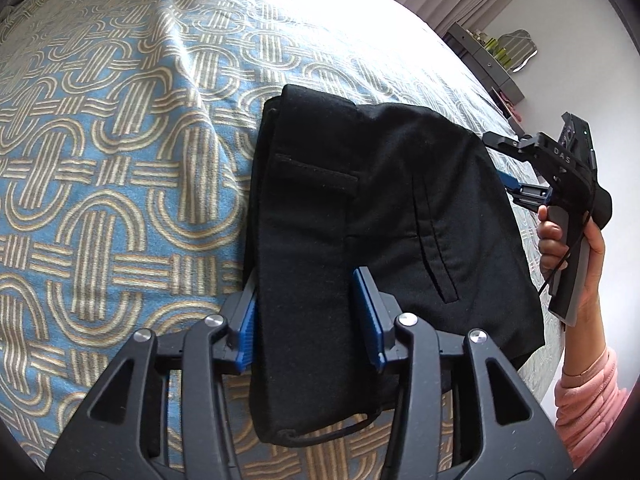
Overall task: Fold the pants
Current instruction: 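Hold the folded pants with both grippers and lift them off the bed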
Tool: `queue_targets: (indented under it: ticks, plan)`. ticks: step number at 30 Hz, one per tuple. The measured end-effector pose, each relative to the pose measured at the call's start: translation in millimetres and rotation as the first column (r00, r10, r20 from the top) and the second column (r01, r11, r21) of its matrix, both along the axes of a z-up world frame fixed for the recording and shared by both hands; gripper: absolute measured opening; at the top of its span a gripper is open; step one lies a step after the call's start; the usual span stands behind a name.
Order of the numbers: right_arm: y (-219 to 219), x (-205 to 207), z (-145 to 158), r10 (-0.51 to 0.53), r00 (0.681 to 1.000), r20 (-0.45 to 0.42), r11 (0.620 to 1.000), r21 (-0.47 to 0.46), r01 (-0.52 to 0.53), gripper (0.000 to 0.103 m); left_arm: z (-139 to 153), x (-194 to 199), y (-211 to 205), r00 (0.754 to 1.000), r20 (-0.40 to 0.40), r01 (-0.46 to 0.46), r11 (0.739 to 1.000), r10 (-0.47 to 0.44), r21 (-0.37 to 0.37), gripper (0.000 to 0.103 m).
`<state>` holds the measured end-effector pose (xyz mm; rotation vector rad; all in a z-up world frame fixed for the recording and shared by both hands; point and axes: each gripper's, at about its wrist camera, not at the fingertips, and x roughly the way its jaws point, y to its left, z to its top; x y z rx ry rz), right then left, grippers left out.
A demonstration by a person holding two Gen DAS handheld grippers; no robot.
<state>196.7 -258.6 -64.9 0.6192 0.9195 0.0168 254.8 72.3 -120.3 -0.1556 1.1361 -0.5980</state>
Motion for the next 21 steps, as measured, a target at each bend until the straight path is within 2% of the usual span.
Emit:
queue_targets:
  ticks: [3,8,10,12,16,21]
  plan:
    - [-9.5,-11.9,-0.6,0.013,1.000,-0.008,0.998,0.057,-0.013,0.074,0.1,-0.9,1.6,1.000,0.001,-0.003,1.000,0.003,0.004,0.049]
    - [-13.1,-16.4,-11.9,0.050,0.997,-0.051,0.995,0.093,-0.045,0.074,0.0,-3.9,5.3,1.000,-0.012,-0.012,1.000,0.012,0.007,0.055]
    - [-7.9,-13.1,-20.1,0.094,0.992,-0.082,0.983,0.163,-0.080,0.075,0.3,-4.1,6.6,1.000,-0.025,-0.012,1.000,0.013,0.022,0.061]
    - [4.4,-12.6,-29.0,0.164,0.979,-0.124,0.968,0.212,-0.135,0.075,-1.0,-3.6,10.9,0.999,-0.046,-0.005,1.000,0.005,0.009,0.063]
    - [27.5,-35.1,-27.4,0.251,0.961,-0.114,0.963,0.133,-0.236,0.075,-5.4,0.6,20.4,0.995,-0.096,-0.014,0.999,0.010,-0.037,0.065]
    - [37.7,-78.0,-31.3,0.309,0.945,-0.111,0.941,0.181,-0.286,0.080,-4.6,6.8,18.7,0.994,-0.107,-0.001,0.999,-0.003,-0.040,0.066]
